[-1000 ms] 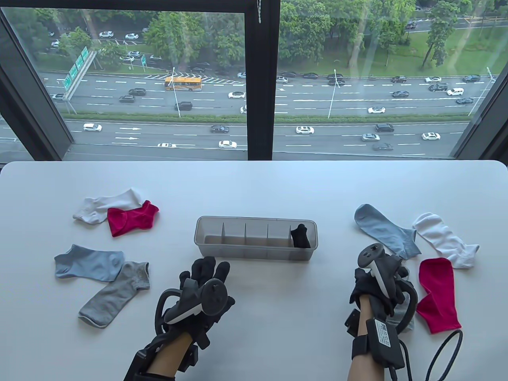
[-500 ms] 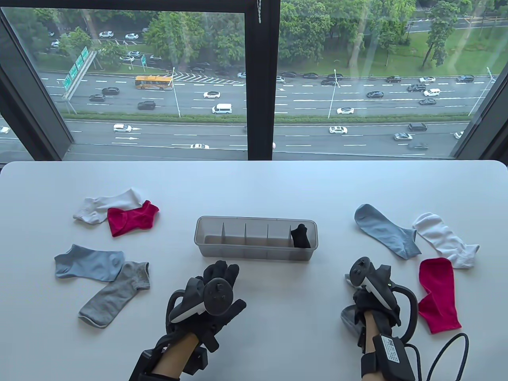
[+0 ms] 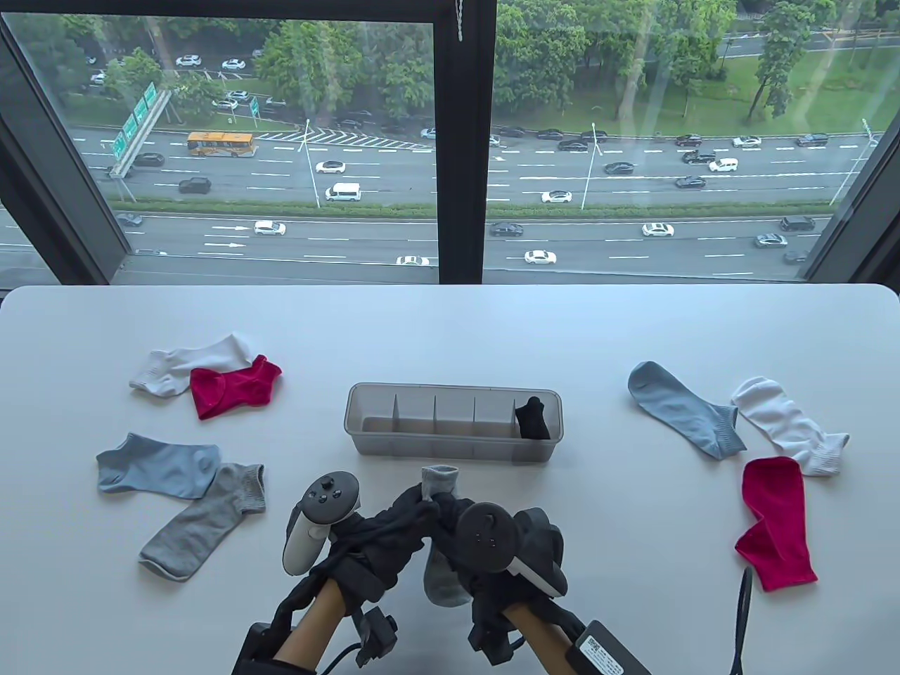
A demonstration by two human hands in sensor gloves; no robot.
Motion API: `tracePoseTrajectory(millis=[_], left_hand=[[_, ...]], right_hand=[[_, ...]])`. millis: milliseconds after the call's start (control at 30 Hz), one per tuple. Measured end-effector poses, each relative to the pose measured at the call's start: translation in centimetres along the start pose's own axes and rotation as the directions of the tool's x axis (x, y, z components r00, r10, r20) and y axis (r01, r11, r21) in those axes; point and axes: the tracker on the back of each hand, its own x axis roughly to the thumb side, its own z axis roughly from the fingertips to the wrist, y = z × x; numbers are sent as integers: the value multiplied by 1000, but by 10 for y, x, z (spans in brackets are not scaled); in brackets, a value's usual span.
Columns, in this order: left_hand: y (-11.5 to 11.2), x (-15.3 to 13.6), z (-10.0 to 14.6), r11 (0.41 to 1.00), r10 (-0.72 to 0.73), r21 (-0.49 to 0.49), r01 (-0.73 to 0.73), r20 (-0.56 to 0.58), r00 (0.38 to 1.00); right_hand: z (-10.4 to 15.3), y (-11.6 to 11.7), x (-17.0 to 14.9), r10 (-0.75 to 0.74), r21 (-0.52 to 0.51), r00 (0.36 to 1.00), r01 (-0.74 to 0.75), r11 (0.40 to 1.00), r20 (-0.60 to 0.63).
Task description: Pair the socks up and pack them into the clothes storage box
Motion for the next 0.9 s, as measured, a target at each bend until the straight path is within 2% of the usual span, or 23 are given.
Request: tracePoseTrajectory(millis=[33, 100, 167, 233, 267, 333, 367, 400, 467, 500, 567, 633, 667, 700, 733, 800, 867, 900], left_hand=[[3, 2, 3, 993, -63, 94, 64, -9, 998], [7, 7, 7, 967, -161, 202, 154, 15, 987], [11, 8, 10, 941, -193, 281, 188, -8, 981], [14, 8, 12, 942, -147, 309, 133, 23, 989], [14, 8, 13, 951, -123, 289, 110, 26, 992], [14, 8, 11, 973, -113, 209, 97, 65, 991], [12, 8, 9, 985, -120, 138, 106, 96, 988], [9, 9, 7, 989, -127, 84, 118, 112, 986], [4, 10, 6, 988, -144, 70, 137, 114, 983], [1, 11, 5, 984, -171, 78, 163, 111, 979], [-3, 13, 3, 974, -222, 51, 219, 90, 971], [-8, 15, -1, 926, -364, -114, 359, -26, 931], [-9, 13, -1, 893, -438, -144, 426, -63, 897], [-11, 10, -2, 835, -547, -146, 531, -107, 830], [-10, 9, -3, 800, -598, -164, 577, -135, 790], [-9, 8, -5, 798, -601, -192, 571, -179, 779], [-7, 7, -5, 781, -625, -170, 601, -222, 749], [-4, 6, -4, 755, -652, -135, 642, -257, 713]], right_hand=[[1, 0, -1, -42, 36, 998, 41, 999, 37], [4, -3, -6, -58, 19, 997, 57, 998, 59], [7, -10, -12, -39, -77, 998, 42, 996, 41], [12, -19, -20, -73, -196, 997, 75, 978, 20], [13, -24, -26, -116, -226, 993, 121, 967, 37], [11, -30, -34, -185, -99, 978, 194, 976, 100], [10, -31, -40, -233, -24, 967, 237, 971, 98], [9, -31, -45, -278, 7, 956, 279, 960, 90], [7, -28, -50, -345, 16, 935, 345, 939, 86], [7, -27, -52, -367, -45, 926, 372, 927, 83], [9, -30, -52, -329, -177, 942, 336, 925, 68], [10, -39, -50, -259, -267, 964, 266, 926, 65], [11, -43, -51, -248, -303, 967, 254, 919, 57], [12, -49, -53, -255, -344, 966, 257, 903, 52], [13, -51, -54, -262, -353, 964, 262, 898, 50], [15, -54, -60, -230, -397, 973, 222, 890, 28], [15, -59, -68, -212, -450, 977, 187, 873, -5], [16, -61, -73, -202, -479, 979, 169, 861, -17]])
